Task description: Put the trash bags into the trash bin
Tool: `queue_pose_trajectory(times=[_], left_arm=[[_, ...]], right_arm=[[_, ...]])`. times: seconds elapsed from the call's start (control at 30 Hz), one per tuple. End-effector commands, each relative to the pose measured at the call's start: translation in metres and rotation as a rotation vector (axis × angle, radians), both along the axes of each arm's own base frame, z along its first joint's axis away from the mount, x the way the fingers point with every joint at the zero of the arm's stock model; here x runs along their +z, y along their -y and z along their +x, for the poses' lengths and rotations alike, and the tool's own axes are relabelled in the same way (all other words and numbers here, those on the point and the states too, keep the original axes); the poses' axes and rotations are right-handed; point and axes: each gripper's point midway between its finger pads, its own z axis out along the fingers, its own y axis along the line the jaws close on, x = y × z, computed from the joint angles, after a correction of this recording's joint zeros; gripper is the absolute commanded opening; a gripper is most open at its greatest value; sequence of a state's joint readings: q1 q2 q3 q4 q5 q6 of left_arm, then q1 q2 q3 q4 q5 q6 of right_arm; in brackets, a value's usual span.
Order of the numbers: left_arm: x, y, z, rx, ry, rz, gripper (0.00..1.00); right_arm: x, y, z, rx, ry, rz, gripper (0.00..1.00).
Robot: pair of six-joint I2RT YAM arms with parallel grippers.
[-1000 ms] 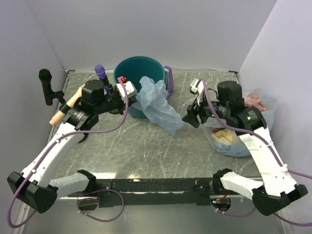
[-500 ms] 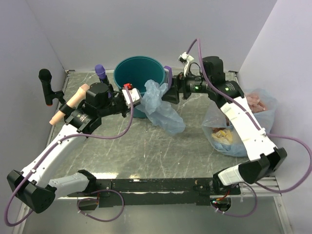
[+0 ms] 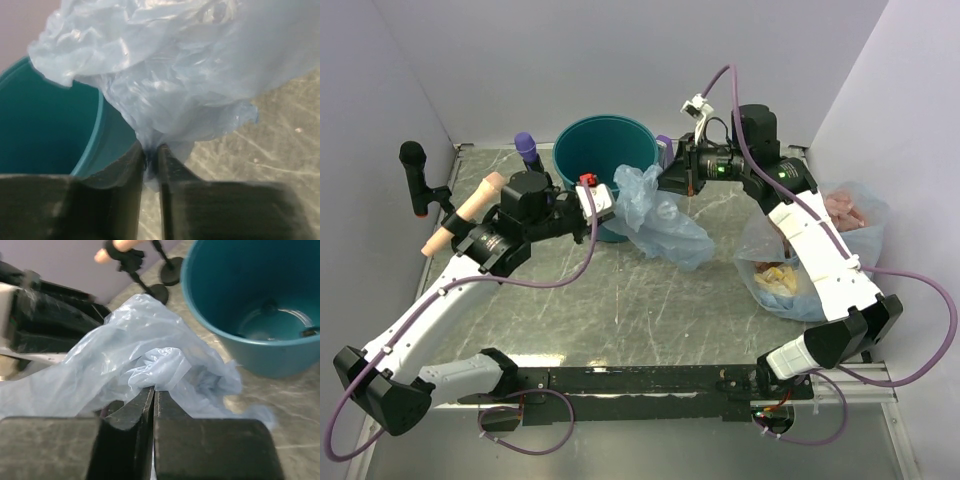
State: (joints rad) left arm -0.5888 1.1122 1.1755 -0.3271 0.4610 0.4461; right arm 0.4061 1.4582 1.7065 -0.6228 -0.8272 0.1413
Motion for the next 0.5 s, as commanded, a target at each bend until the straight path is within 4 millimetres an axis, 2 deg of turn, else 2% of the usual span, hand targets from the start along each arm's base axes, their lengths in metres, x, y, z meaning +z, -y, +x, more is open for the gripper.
queue_pose_trajectory(times=[0.0,0.03,0.07,0.13,0.3,0.47], left_arm=[[0.019,-0.003,-0.006,0.024,-0.059,-0.019,0.42],[0.02,-0.005,-0.013,0.013,-0.087,-0.021,0.59],[0.022,-0.006,-0.018,0.011,-0.107,-0.033,0.68],[0.033,-0.006,-0.024,0.032,-0.158,-0.096,0.8],[0.067,0.01,-0.018,0.02,-0.209,-0.221,0.87],[0.091,0.037,-0.002,0.019,-0.288,-0.357,0.93]], right_arm=[[0.007,0.016,0.007,-0.086,0.136,-0.07,0.0],[0.005,0.022,0.008,-0.106,0.161,-0.095,0.0],[0.005,0.026,0.01,-0.139,0.166,-0.111,0.0],[0.009,0.034,0.012,-0.178,0.228,-0.146,0.0],[0.008,0.045,0.02,-0.281,0.32,-0.228,0.0],[0.007,0.039,0.018,-0.265,0.331,-0.237,0.0]])
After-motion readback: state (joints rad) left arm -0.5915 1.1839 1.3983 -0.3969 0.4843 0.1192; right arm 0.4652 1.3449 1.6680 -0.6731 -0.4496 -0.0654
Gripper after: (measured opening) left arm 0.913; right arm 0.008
